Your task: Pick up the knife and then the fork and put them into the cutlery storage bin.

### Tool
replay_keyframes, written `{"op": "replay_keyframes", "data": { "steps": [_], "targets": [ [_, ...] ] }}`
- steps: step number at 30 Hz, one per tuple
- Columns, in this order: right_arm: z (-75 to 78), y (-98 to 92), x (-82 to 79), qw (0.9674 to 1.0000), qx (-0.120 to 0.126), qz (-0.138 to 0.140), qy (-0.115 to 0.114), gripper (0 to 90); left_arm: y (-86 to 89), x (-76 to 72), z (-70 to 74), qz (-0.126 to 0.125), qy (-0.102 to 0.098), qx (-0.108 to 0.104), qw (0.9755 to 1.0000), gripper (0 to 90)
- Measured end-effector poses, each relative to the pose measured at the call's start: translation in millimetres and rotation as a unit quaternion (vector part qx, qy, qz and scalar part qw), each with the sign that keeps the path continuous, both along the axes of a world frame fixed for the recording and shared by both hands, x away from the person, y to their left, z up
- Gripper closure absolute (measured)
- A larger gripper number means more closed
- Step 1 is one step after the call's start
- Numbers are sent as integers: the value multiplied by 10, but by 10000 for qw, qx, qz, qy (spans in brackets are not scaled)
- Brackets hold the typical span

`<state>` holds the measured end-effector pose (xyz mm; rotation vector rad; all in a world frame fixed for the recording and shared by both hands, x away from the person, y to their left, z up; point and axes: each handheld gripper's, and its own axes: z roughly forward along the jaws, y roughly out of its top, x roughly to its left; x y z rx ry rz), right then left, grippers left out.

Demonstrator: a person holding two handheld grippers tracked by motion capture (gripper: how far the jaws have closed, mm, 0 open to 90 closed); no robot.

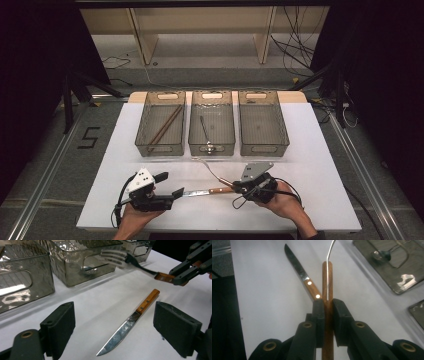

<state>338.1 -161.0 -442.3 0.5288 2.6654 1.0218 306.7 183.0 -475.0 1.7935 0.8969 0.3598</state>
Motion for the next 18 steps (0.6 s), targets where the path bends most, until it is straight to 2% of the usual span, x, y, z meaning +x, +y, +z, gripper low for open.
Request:
{"op": "replay_keyframes", "data": {
  "steps": [10,18],
  "targets": [
    [81,-110,43,9991,309,-287,1,816,7,1,-7,44,-32,-4,10000,177],
    [147,-241,108,9957,625,-681,-4,816,6,0,-7,50,-40,-14,10000,177]
  ]
}}
